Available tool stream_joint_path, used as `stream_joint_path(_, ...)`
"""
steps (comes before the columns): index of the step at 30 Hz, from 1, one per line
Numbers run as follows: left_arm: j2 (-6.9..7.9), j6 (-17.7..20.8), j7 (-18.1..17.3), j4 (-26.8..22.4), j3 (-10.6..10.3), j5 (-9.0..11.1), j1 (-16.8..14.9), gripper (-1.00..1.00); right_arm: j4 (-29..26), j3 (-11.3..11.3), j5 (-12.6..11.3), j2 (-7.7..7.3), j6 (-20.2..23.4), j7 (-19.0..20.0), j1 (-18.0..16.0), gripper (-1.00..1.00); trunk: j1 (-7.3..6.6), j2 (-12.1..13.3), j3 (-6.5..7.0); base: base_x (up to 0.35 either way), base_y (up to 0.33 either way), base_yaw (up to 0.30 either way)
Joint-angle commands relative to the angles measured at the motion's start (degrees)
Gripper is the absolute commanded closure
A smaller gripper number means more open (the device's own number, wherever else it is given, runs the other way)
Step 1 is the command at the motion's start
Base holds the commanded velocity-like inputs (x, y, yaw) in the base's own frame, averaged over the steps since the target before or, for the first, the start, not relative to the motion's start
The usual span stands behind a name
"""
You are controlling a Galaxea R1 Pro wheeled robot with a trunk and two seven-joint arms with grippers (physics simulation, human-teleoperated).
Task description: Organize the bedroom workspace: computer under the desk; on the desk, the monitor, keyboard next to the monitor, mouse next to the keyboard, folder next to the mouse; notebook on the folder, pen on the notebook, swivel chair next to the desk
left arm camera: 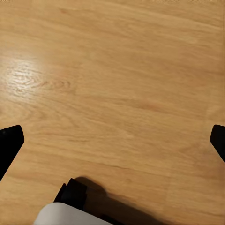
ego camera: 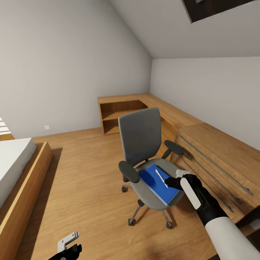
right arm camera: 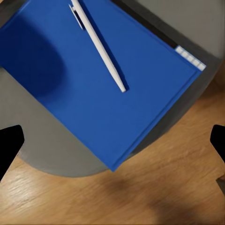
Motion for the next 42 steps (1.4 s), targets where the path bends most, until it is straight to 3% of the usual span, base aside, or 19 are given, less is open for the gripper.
stream_joint_path(1,0.04,0.15,0.46,-0.10,-0.14,0.54,-0.02,-1.00,-0.07,0.20,-0.60,-0.07,0.08,-0.58,-0.04,-1.00,0.00,-0.03,0.03,0.000,0.000,0.000)
stream_joint_path(19,0.05,0.14,0.44,0.11,-0.47,0.61,-0.02,-1.00,-0.12,0.46,-0.26,0.02,-3.57,-0.64,0.14,-1.00,0.00,-0.03,1.63,0.066,-0.053,0.009)
stream_joint_path(35,0.06,0.00,0.51,2.00,-0.54,0.48,-0.02,-1.00,0.33,0.55,1.15,0.12,-3.68,-0.27,0.16,-1.00,0.00,-0.03,1.96,0.036,-0.005,0.189)
stream_joint_path(42,-0.08,-4.21,0.45,2.53,-0.56,0.51,-0.02,-1.00,1.34,0.61,1.35,0.24,-4.32,-0.14,0.14,-1.00,0.00,-0.03,1.95,0.274,-0.060,0.013)
